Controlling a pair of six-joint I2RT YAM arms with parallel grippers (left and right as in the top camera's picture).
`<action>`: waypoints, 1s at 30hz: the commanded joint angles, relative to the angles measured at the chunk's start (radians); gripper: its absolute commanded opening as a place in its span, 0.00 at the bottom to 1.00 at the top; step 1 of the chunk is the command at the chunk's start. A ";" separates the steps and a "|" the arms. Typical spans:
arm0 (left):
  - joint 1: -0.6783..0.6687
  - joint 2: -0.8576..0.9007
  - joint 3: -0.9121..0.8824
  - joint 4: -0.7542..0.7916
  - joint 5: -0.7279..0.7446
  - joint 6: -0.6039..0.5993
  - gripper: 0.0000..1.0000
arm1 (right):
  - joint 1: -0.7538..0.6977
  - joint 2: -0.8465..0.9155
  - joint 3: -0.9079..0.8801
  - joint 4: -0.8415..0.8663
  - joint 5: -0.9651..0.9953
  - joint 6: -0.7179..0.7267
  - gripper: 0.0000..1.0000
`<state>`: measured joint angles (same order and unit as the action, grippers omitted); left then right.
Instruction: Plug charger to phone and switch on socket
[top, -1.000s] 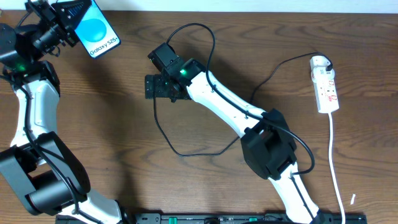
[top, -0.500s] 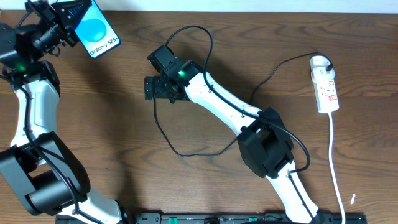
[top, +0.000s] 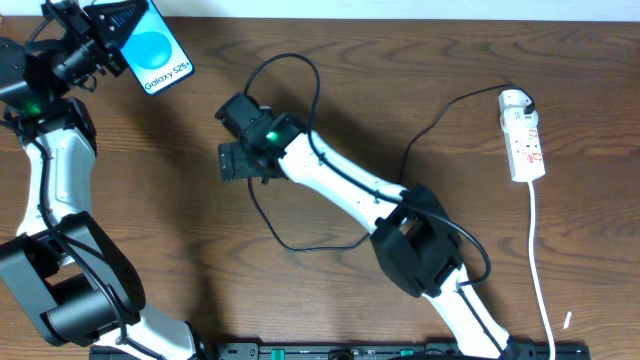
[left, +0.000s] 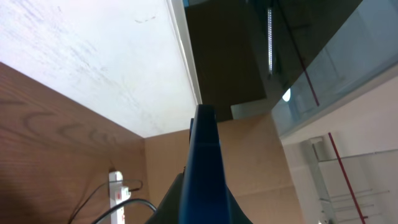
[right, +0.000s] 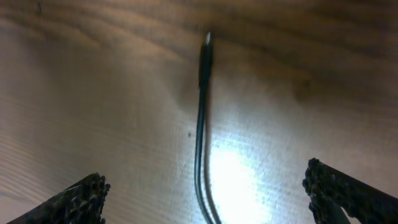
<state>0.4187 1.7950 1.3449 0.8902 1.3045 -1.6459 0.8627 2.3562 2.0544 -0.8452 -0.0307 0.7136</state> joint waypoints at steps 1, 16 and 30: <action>0.003 -0.022 0.014 0.010 0.021 -0.002 0.07 | 0.011 0.010 0.025 -0.013 0.069 -0.008 0.99; 0.003 -0.022 0.014 0.010 0.020 -0.002 0.07 | 0.011 0.093 0.025 -0.039 0.043 -0.005 0.90; 0.003 -0.022 0.014 0.010 0.020 -0.002 0.07 | 0.011 0.112 0.025 -0.064 0.049 -0.005 0.43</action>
<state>0.4187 1.7950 1.3449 0.8902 1.3113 -1.6459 0.8719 2.4466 2.0640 -0.9020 0.0109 0.7097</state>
